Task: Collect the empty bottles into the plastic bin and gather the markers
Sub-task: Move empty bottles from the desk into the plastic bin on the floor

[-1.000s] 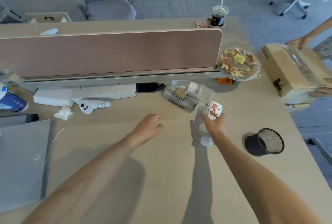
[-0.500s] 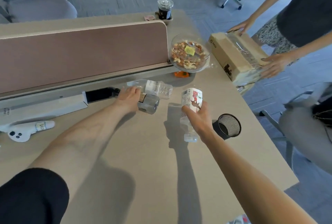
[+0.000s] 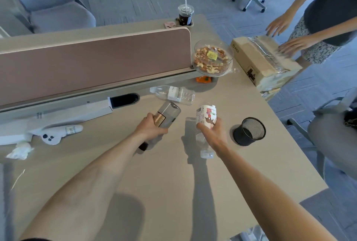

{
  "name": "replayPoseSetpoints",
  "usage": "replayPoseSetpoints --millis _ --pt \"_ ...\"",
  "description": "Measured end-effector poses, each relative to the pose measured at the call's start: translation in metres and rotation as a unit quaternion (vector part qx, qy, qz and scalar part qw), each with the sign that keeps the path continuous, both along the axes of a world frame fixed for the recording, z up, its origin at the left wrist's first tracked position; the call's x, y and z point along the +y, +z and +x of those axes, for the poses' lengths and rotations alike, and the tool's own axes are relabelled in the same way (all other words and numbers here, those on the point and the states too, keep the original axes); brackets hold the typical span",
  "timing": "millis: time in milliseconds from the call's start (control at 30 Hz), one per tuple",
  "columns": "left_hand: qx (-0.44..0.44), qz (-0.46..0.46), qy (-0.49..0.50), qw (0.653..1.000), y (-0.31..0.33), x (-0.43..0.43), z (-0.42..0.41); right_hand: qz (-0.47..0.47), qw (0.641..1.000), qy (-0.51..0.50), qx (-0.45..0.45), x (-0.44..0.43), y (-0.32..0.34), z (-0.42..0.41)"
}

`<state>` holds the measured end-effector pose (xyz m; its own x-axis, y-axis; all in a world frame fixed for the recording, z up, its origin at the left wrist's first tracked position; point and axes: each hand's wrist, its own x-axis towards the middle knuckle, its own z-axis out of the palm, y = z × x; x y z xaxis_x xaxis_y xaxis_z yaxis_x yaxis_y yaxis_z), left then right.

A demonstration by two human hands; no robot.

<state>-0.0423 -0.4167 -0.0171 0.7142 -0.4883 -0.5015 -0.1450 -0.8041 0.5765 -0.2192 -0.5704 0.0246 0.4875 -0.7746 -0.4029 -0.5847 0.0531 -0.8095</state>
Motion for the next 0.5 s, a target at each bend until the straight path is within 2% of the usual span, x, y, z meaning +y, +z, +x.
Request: replayPoseSetpoints --millis 133,233,500 --pt "0.091 -0.08 0.043 0.992 0.017 0.009 -0.027 0.003 1.0 -0.025 -0.001 0.026 0.011 -0.025" --pt "0.133 -0.14 0.036 0.981 0.037 -0.003 -0.053 0.005 0.998 -0.053 -0.017 0.036 0.02 -0.055" --pt "0.219 -0.176 -0.12 0.952 0.065 -0.04 -0.177 -0.003 0.985 -0.161 -0.069 0.047 0.044 -0.18"
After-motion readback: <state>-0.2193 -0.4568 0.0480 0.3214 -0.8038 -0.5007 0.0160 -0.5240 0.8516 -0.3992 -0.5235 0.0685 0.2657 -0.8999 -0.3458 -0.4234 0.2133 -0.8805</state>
